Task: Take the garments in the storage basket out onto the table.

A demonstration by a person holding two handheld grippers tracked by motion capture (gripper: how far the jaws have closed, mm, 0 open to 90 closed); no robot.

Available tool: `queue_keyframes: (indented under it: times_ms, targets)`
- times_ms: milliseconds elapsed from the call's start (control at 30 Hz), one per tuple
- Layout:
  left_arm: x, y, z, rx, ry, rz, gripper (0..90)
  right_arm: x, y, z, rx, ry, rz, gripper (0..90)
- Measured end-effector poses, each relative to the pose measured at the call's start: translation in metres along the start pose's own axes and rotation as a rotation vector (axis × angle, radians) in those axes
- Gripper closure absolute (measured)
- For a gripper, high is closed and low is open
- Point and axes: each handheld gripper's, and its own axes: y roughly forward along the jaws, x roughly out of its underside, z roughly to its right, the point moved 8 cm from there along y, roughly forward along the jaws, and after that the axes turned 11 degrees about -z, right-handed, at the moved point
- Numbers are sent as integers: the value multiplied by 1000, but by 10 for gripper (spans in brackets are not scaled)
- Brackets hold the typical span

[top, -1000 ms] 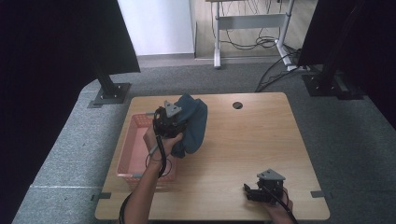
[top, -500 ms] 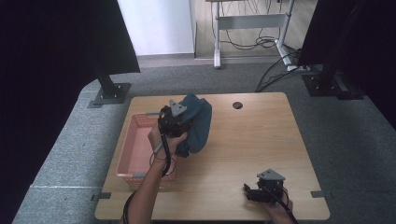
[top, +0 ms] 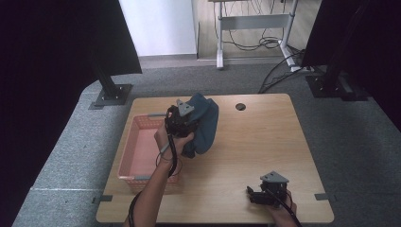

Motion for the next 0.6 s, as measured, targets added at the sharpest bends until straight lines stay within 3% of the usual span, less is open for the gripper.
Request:
queue_keyframes:
  times_ms: [600]
  targets:
    - [-6, 14, 19, 20, 16, -6, 673, 0, 0, 0, 1, -2, 1, 69]
